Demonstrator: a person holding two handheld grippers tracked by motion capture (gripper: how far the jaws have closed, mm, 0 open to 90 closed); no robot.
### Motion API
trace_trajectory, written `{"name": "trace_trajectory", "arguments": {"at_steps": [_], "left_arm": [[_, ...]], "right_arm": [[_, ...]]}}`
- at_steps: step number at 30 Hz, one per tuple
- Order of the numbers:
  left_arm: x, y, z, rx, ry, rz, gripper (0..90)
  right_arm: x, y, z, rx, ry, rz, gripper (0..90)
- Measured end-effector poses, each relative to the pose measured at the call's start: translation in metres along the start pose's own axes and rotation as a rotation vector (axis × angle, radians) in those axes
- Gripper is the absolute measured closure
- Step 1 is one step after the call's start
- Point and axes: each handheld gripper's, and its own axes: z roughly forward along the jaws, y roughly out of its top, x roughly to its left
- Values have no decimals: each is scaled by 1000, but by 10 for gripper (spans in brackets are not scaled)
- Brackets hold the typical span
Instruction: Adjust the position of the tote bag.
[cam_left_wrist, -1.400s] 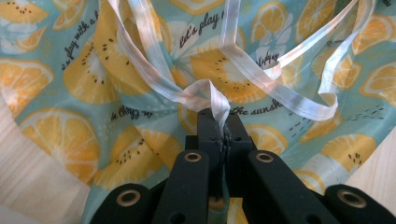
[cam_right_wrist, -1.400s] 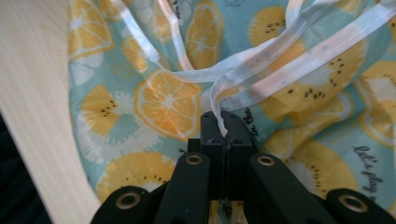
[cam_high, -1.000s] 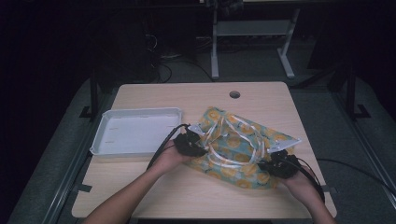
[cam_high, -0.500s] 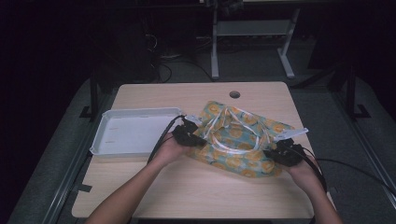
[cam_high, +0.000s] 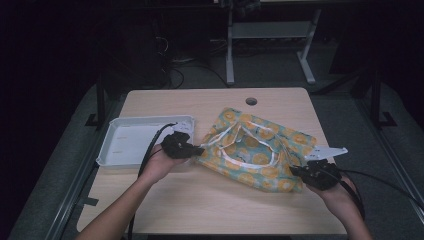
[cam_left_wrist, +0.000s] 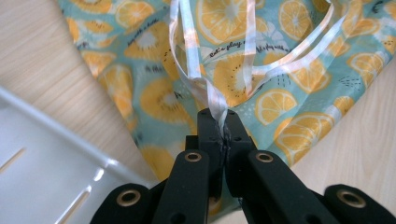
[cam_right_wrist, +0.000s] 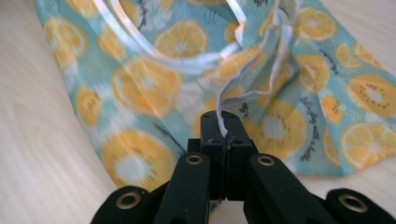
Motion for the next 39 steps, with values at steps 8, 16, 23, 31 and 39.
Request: {"name": "trace_trajectory", "arguments": {"at_steps": [8,16,23,31,39], "left_arm": [[-10,-24,-3,43,-61,-15,888],[-18,-44,14,140,-39,8,801],[-20,-32,-9,48,-39,-3,548],[-21,2,-1,7,-34,35,411],[-15,35,39,14,-53,55,336]], "right_arm": [[8,-22,-2,52,34,18,889],[14,-35,23,166,68,35,880],[9,-30,1,86,82,91,685],[5,-4,-6,-26,52,76,501],[-5,29,21,-27,53,31,476]]}}
